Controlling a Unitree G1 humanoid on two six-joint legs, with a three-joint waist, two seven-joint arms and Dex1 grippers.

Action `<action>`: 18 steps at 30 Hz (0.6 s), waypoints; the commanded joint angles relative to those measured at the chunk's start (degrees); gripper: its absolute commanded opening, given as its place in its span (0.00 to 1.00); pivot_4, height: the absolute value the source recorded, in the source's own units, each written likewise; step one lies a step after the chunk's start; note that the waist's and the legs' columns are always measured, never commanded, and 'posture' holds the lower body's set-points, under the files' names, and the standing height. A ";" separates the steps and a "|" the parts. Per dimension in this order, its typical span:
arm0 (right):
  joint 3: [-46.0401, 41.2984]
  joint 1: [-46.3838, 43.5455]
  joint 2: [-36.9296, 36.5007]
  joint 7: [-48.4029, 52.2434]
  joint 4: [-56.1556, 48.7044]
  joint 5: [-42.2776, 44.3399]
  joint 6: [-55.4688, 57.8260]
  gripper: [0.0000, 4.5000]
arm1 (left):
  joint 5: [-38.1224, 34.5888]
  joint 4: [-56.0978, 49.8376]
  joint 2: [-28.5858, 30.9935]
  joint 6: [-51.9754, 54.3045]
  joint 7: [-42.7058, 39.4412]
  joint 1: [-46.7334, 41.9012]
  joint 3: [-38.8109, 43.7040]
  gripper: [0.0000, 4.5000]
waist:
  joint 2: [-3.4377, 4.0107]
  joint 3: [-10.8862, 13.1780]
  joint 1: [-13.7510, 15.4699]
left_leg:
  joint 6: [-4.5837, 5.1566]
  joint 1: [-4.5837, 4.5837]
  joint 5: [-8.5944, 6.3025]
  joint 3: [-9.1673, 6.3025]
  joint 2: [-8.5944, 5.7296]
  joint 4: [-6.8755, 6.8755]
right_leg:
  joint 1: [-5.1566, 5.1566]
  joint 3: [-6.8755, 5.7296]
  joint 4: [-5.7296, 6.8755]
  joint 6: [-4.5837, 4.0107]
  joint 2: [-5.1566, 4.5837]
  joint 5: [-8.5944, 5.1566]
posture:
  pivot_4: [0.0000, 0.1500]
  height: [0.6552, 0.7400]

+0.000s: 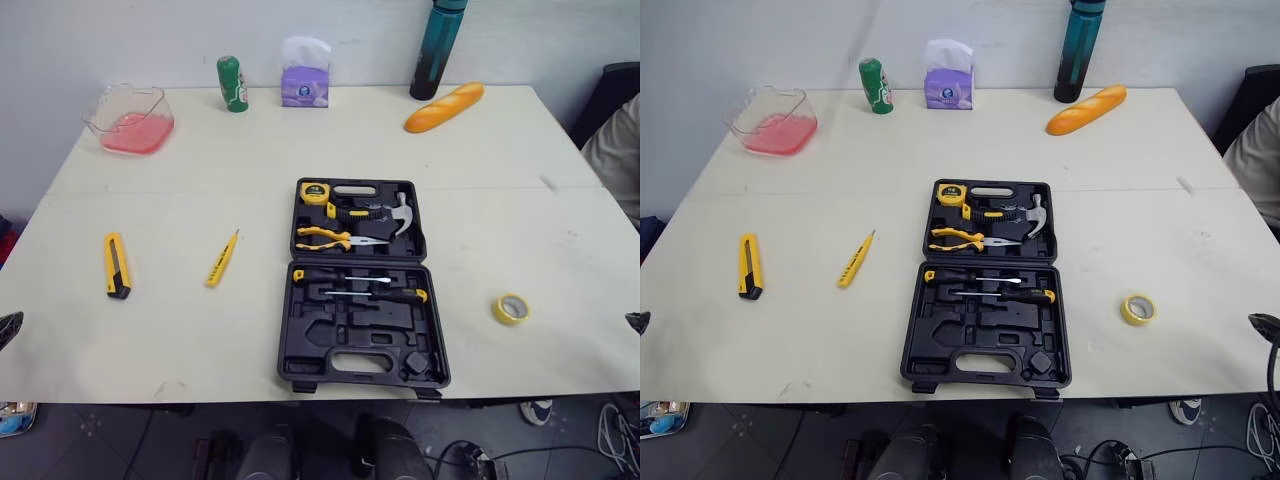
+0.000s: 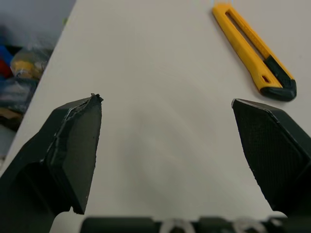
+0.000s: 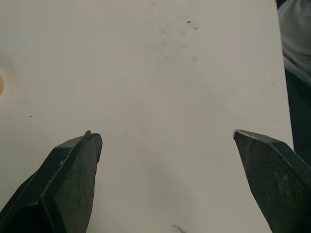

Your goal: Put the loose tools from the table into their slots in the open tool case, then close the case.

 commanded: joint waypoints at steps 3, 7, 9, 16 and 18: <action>-2.46 -3.13 1.11 1.27 -7.25 8.10 6.87 1.00 | -2.17 -7.22 0.05 1.78 -1.63 -2.22 -4.64 1.00 | 0.09 0.06 -0.60 | -0.02 0.01 0.01 0.07 0.00 -0.03 | -0.04 0.09 0.03 0.01 -0.01 0.00 | 1.00 0.94; 1.40 -3.46 2.47 2.24 -22.42 15.61 14.78 1.00 | -6.75 -19.31 -0.82 8.45 -0.58 -5.54 -11.11 1.00 | 0.15 0.09 -0.66 | -0.08 0.02 0.06 0.07 0.01 -0.04 | -0.03 0.11 0.09 0.01 -0.02 0.01 | 1.00 0.94; 2.85 -4.19 2.65 1.66 -28.21 18.98 18.39 1.00 | -7.83 -24.77 -1.49 11.28 1.04 -6.30 -13.99 1.00 | 0.15 0.09 -0.70 | -0.11 0.03 0.07 0.07 0.02 -0.06 | -0.03 0.13 0.10 0.02 -0.01 0.01 | 1.00 0.94; 13.87 -20.19 3.34 -6.50 -41.08 34.10 30.79 1.00 | -11.49 -33.14 -7.62 24.77 13.91 -16.00 -23.39 1.00 | 0.09 0.18 -0.80 | -0.14 0.05 0.19 0.08 0.00 -0.10 | -0.03 0.13 0.11 0.05 0.10 0.03 | 1.00 0.94; 19.72 -26.66 4.17 -7.96 -43.62 36.52 32.11 1.00 | -11.69 -32.44 -8.10 29.06 16.22 -20.32 -26.38 1.00 | 0.06 0.19 -0.68 | -0.08 0.04 0.27 0.08 0.00 -0.10 | -0.03 0.12 0.13 0.05 0.16 0.03 | 1.00 0.94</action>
